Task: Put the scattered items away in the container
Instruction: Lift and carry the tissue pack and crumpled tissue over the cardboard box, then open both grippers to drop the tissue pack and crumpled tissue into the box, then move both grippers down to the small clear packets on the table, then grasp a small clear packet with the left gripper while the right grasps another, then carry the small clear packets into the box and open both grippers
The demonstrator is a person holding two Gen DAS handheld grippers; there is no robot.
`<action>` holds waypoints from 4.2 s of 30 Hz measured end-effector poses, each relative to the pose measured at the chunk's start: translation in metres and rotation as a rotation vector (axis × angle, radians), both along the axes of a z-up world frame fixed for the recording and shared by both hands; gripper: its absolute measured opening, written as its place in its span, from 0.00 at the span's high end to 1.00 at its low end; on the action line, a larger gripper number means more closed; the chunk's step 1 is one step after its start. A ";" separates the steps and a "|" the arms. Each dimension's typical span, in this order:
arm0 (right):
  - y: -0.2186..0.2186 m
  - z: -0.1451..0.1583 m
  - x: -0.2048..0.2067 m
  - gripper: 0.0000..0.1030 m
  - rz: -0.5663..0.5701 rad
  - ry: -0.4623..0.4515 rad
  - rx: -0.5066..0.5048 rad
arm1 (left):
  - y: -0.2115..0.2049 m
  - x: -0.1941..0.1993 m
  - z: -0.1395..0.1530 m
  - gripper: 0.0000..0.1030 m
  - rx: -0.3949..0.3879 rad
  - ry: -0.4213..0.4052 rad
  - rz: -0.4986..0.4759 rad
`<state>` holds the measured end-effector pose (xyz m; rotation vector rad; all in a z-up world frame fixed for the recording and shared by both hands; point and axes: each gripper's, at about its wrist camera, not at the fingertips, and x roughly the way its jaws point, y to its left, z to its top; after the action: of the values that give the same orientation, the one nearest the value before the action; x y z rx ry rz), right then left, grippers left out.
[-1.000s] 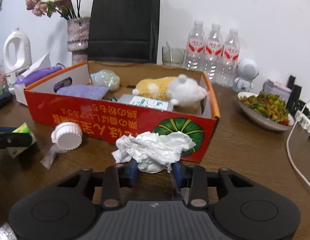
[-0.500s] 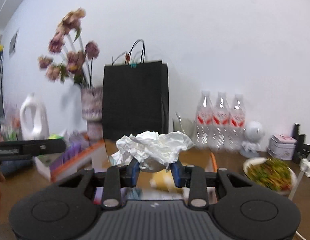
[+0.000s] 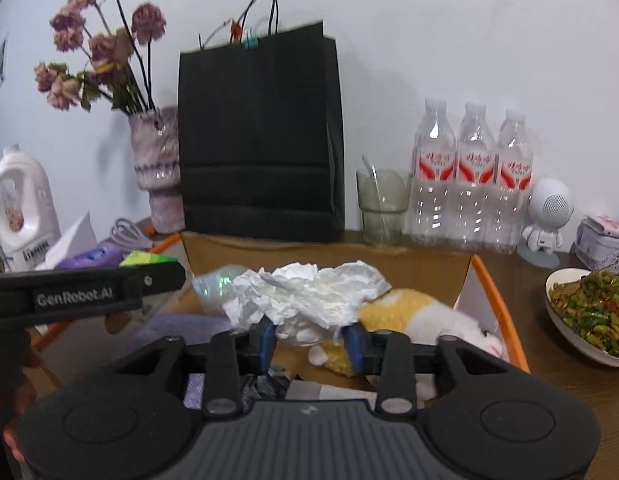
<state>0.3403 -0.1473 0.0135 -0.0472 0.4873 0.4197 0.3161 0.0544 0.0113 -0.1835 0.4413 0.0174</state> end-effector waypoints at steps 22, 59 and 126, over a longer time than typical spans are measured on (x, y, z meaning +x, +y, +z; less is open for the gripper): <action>-0.013 0.022 -0.014 0.00 -0.005 -0.006 -0.028 | -0.007 -0.018 0.021 0.00 0.015 -0.007 -0.003; -0.110 -0.049 -0.104 0.22 -0.132 0.176 -0.096 | 0.048 -0.136 -0.051 0.07 0.083 0.254 0.193; -0.006 0.005 -0.003 0.88 0.023 0.003 0.083 | -0.012 -0.013 0.000 0.77 0.014 -0.008 -0.071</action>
<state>0.3371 -0.1530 0.0189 0.0280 0.4725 0.4626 0.3027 0.0421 0.0112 -0.1541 0.4389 -0.0495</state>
